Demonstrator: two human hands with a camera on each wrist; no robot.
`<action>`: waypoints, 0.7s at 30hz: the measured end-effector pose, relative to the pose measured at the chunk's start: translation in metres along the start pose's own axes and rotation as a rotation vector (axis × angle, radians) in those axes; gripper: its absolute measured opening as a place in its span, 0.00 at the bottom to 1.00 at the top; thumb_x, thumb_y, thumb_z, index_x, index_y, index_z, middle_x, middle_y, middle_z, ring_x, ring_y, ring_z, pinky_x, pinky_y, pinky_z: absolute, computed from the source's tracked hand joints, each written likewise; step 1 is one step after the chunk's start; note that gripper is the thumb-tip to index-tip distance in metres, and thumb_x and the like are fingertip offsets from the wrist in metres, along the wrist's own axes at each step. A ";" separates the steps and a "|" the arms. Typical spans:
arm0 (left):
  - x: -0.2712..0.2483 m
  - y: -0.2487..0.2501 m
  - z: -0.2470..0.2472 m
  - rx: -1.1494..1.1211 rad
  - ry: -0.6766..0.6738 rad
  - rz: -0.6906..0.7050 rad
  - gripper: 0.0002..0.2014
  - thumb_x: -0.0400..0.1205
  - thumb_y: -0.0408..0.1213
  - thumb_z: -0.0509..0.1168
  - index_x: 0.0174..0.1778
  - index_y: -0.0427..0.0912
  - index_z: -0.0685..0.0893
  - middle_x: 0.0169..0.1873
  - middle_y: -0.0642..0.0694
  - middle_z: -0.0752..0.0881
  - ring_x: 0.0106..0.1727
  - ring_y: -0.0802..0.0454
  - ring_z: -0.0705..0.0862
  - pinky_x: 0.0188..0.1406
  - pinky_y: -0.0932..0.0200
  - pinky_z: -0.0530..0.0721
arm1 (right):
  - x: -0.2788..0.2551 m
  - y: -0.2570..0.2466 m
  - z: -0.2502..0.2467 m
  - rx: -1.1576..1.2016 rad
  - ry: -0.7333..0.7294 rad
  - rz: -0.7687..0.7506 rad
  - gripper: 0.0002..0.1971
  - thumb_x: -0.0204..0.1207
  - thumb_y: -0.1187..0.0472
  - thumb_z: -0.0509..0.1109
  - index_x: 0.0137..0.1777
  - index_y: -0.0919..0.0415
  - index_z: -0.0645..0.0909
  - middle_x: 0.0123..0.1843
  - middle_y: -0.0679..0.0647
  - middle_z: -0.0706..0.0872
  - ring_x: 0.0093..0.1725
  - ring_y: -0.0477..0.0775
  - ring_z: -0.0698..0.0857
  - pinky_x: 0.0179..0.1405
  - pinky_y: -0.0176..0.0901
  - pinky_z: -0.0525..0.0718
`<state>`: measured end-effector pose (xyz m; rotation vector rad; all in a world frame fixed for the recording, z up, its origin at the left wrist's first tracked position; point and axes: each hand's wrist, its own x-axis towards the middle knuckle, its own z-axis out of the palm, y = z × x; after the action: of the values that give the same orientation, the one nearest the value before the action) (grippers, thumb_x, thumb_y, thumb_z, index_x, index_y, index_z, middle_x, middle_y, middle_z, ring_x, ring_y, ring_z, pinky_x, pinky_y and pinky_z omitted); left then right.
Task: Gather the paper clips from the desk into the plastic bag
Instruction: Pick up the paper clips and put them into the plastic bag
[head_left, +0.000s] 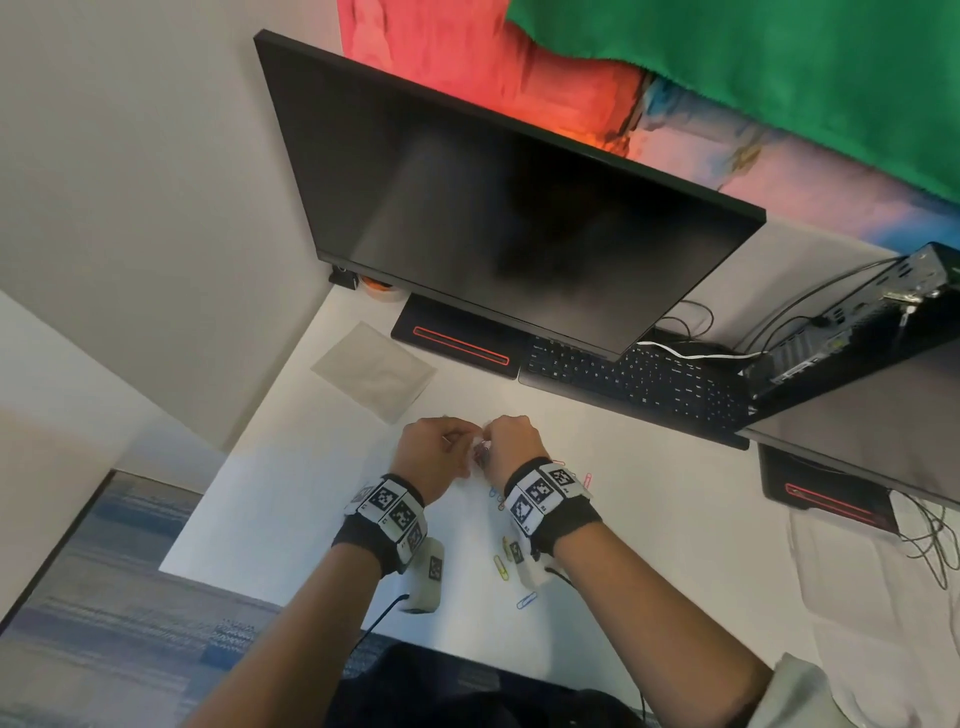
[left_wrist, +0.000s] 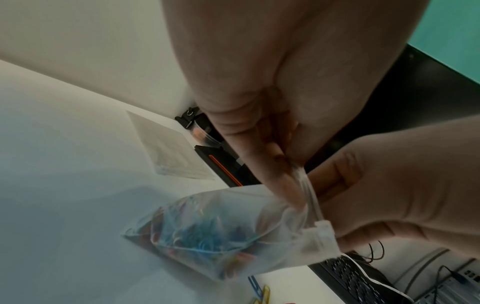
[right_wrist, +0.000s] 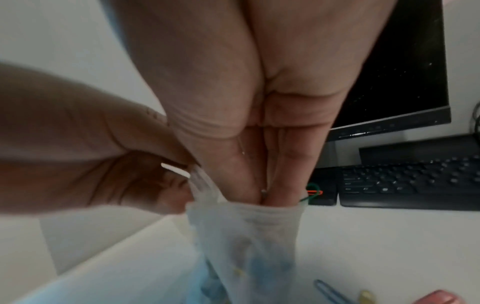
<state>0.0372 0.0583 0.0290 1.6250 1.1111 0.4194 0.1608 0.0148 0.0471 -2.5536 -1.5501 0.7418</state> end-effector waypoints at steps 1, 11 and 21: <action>0.000 0.001 -0.001 -0.015 0.012 -0.009 0.07 0.82 0.32 0.68 0.50 0.44 0.91 0.34 0.45 0.91 0.33 0.44 0.91 0.40 0.46 0.93 | 0.002 0.000 -0.001 0.045 0.004 0.003 0.08 0.76 0.64 0.70 0.53 0.61 0.88 0.49 0.59 0.88 0.48 0.57 0.87 0.43 0.39 0.84; -0.006 0.006 -0.010 -0.061 0.018 -0.020 0.08 0.83 0.33 0.67 0.54 0.39 0.91 0.32 0.47 0.88 0.32 0.45 0.91 0.39 0.48 0.93 | -0.006 0.009 -0.002 1.098 -0.081 0.278 0.11 0.66 0.77 0.78 0.45 0.64 0.89 0.41 0.64 0.92 0.42 0.62 0.92 0.53 0.55 0.90; -0.006 0.004 -0.022 -0.099 0.075 -0.060 0.08 0.84 0.33 0.66 0.53 0.43 0.91 0.39 0.45 0.91 0.33 0.48 0.92 0.39 0.48 0.93 | -0.012 0.086 -0.010 0.575 0.170 0.253 0.12 0.78 0.65 0.70 0.58 0.55 0.87 0.57 0.48 0.87 0.51 0.50 0.86 0.54 0.36 0.82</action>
<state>0.0202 0.0659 0.0422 1.4965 1.1737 0.4915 0.2309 -0.0357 0.0355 -2.3087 -0.8146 0.8198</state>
